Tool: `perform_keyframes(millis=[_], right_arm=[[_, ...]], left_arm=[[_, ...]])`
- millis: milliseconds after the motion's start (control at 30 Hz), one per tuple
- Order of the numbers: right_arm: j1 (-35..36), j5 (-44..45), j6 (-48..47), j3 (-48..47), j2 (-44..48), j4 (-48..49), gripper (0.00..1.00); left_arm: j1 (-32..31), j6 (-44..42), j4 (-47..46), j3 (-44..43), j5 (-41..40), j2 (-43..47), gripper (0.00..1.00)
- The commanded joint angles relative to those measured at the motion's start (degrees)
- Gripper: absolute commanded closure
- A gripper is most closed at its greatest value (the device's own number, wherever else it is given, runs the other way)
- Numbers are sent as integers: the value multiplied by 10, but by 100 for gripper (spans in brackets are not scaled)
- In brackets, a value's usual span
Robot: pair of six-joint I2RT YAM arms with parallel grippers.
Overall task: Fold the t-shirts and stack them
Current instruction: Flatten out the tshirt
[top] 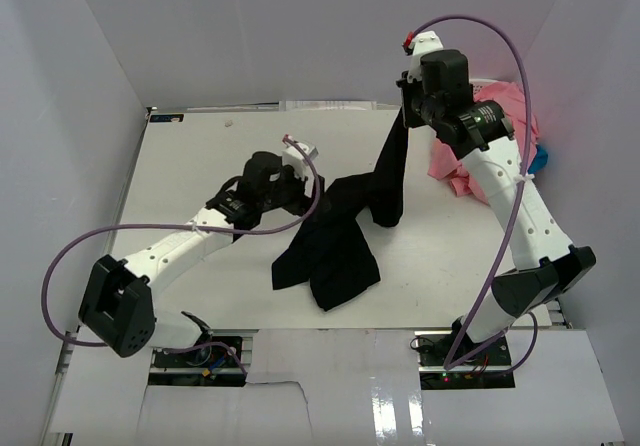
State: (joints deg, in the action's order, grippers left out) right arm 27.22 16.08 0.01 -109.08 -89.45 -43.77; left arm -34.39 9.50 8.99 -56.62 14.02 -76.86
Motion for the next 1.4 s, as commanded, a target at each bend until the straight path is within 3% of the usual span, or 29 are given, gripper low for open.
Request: perform_keyframes(millis=[0, 200, 333, 500, 600, 733, 800, 1167, 1367], right_arm=[[-15, -19, 3, -57, -4, 6, 92], [-33, -43, 3, -85, -14, -5, 92], [-44, -61, 4, -91, -22, -11, 92], [-48, -72, 4, -95, -27, -18, 92], [-48, -77, 5, -98, -27, -18, 92], [-50, -81, 5, -95, -28, -18, 92], [-51, -83, 4, -90, -28, -18, 92], [-56, -90, 5, -92, -33, -17, 92], [-57, -92, 6, -92, -36, -17, 92]], left_arm=[[-54, -91, -6, -2, -107, -29, 6], [-77, -136, -16, -28, -167, -82, 11], [-127, -176, -25, -38, -235, -106, 13], [-134, -181, -31, -44, -243, -126, 15], [-138, -181, -30, -47, -241, -136, 20], [-140, -183, -23, -53, -256, -159, 37], [-141, -183, -19, -60, -267, -167, 41], [-162, -180, -15, -59, -289, -174, 37], [-172, -180, -13, -67, -318, -201, 44]])
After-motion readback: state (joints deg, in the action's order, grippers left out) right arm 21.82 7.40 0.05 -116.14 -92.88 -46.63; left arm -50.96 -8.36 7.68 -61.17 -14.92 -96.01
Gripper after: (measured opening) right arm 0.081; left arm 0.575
